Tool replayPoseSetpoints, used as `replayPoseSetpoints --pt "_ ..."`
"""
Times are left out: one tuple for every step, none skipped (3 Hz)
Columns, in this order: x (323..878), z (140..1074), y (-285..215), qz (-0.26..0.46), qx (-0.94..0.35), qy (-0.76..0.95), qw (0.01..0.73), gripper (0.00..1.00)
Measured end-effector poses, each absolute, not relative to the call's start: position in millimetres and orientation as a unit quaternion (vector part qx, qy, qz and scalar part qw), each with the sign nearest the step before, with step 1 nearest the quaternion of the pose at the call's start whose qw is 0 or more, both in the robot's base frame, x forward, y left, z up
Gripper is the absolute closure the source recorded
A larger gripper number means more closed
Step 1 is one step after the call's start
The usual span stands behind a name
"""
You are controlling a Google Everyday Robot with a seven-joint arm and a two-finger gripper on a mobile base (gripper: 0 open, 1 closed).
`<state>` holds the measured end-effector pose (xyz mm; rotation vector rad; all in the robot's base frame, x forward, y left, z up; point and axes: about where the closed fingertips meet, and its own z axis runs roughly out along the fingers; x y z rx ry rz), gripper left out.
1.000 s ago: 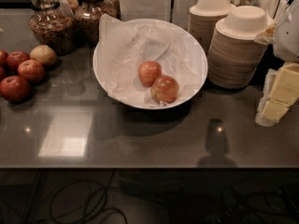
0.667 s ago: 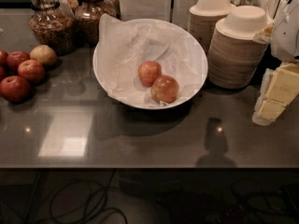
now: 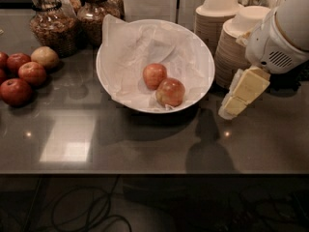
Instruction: Pick apple from white bowl
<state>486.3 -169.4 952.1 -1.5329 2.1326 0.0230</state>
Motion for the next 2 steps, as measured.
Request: replayPoseSetpoints --pt "514.0 952.6 -142.6 0.022 -0.565 0.770 0.295 0.00" --pt "515.7 953.9 -142.4 0.020 -0.564 0.769 0.299 0.00"
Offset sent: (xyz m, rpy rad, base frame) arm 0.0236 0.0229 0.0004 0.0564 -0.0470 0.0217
